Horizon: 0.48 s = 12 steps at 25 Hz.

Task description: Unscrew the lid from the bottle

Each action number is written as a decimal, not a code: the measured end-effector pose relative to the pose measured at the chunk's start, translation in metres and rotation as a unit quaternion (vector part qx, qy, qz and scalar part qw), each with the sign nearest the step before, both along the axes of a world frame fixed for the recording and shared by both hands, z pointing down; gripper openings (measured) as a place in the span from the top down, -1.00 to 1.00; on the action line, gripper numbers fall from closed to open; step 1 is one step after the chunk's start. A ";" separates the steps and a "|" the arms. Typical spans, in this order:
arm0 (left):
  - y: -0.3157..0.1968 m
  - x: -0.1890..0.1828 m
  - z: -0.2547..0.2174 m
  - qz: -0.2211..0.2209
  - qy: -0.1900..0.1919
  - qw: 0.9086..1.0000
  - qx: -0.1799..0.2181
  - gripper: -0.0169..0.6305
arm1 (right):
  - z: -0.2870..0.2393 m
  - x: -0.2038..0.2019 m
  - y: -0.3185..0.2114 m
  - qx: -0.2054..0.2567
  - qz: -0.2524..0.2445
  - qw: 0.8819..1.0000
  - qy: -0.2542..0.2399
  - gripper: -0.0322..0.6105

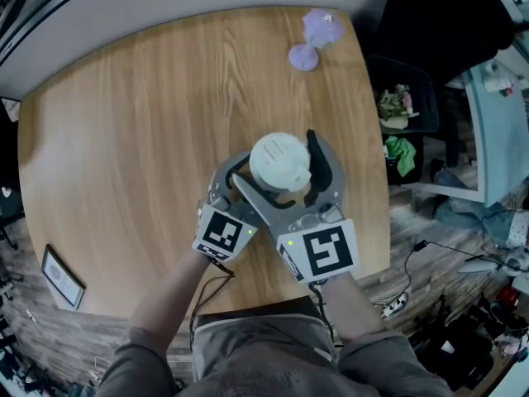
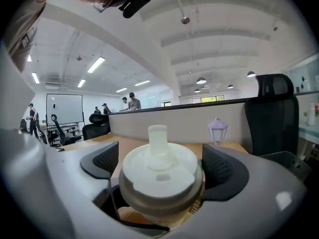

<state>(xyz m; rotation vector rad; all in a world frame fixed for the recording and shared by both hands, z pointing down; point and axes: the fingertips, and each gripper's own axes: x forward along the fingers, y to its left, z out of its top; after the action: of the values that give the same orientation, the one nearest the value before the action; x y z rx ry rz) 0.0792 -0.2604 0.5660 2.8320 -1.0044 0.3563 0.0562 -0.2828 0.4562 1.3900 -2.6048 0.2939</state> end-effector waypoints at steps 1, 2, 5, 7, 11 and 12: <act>0.000 0.000 0.000 -0.002 0.000 1.000 0.000 -0.06 | 0.002 0.000 -0.002 0.002 0.002 1.000 0.006 -0.71; 0.000 0.000 0.000 -0.002 -0.001 1.000 0.000 -0.05 | 0.003 0.001 -0.003 0.004 0.002 1.000 0.008 -0.70; 0.001 0.000 0.000 0.012 -0.005 1.000 -0.002 -0.05 | 0.004 0.001 -0.001 -0.005 -0.025 1.000 0.003 -0.64; 0.003 -0.001 0.001 0.029 -0.008 1.000 -0.004 -0.04 | 0.005 -0.003 0.002 -0.014 -0.068 0.998 -0.005 -0.63; 0.006 -0.002 0.001 0.080 -0.010 0.997 -0.004 -0.03 | 0.005 -0.010 0.013 -0.021 -0.204 0.979 -0.001 -0.63; 0.006 -0.002 0.001 0.094 -0.012 0.995 -0.004 -0.03 | 0.006 -0.010 0.016 -0.019 -0.239 0.971 0.005 -0.62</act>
<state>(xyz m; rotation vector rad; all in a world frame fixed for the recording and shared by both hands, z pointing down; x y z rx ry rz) 0.0775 -0.2549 0.5671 2.9296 -0.7384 0.4107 0.0458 -0.2669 0.4623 0.7087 -2.7979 0.2591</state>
